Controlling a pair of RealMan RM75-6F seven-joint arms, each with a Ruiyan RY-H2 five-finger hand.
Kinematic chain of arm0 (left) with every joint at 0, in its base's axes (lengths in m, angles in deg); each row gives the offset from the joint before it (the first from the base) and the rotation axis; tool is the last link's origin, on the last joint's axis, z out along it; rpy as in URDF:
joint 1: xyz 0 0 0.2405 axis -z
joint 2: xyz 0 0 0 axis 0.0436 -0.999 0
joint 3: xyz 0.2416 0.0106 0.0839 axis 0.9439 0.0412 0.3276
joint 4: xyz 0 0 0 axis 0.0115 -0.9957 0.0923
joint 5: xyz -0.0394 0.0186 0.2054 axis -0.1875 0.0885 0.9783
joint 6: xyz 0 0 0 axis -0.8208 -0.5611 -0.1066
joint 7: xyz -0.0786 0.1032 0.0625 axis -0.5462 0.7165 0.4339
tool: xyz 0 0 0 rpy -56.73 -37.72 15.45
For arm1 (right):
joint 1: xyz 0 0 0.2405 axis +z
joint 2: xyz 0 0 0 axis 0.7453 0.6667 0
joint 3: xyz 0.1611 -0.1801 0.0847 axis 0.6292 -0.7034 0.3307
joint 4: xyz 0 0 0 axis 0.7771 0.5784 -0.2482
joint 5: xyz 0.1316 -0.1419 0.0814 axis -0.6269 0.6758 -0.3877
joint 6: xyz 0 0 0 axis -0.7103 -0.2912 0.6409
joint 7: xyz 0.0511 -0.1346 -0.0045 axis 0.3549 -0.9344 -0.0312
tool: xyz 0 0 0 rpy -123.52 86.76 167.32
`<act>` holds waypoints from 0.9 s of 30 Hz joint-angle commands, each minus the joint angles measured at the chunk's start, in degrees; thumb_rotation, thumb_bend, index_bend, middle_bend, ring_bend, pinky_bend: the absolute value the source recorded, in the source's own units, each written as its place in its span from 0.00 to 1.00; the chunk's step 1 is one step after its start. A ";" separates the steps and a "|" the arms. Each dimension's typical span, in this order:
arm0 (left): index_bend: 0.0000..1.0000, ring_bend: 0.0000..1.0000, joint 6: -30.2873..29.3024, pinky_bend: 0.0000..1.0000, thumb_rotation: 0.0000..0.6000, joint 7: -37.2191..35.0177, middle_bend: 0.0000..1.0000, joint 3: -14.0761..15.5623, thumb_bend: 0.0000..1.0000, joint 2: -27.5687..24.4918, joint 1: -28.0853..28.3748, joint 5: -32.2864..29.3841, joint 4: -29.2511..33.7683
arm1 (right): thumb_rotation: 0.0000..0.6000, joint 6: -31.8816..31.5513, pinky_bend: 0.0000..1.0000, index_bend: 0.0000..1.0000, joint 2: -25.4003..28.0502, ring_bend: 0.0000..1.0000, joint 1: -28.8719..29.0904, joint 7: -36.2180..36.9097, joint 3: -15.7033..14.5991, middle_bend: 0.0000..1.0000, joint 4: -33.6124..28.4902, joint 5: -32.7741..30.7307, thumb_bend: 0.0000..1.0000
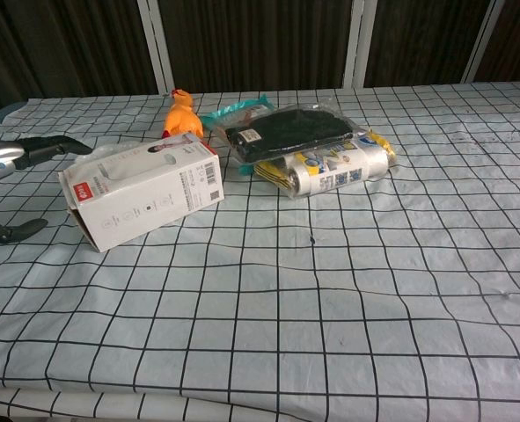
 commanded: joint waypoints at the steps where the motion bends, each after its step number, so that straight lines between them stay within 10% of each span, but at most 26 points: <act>1: 0.00 0.01 -0.23 0.15 1.00 0.07 0.00 0.10 0.42 0.02 0.21 -0.22 0.13 | 1.00 0.31 0.00 0.00 0.00 0.00 -0.15 -0.18 0.21 0.00 -0.12 0.53 0.37; 4: 0.00 0.06 -1.16 0.19 1.00 0.43 0.06 0.28 0.42 0.31 0.20 0.16 -0.26 | 1.00 0.57 0.00 0.00 0.06 0.00 -0.30 -0.15 0.32 0.00 -0.20 1.22 0.37; 9: 0.02 0.70 -3.52 0.79 1.00 2.07 0.70 0.83 0.43 2.08 -0.09 1.57 -1.84 | 1.00 1.34 0.00 0.00 0.12 0.00 -0.48 -0.11 0.78 0.00 -0.20 1.33 0.37; 12: 0.10 0.94 -3.36 0.96 1.00 2.15 0.96 1.04 0.53 3.00 0.34 1.94 -2.46 | 1.00 1.69 0.00 0.00 0.22 0.00 -0.54 0.05 0.98 0.00 -0.27 1.64 0.37; 16: 0.18 1.00 -0.27 1.00 1.00 3.76 1.00 0.58 0.72 4.04 1.72 -1.92 -3.02 | 1.00 2.37 0.00 0.00 0.35 0.00 -0.58 0.19 0.80 0.00 -0.35 2.56 0.37; 27: 0.17 1.00 2.76 1.00 1.00 13.00 1.00 -0.87 0.73 4.62 5.15 -14.59 -1.32 | 1.00 5.69 0.00 0.00 0.11 0.00 -0.15 -1.08 0.59 0.00 -0.73 3.18 0.37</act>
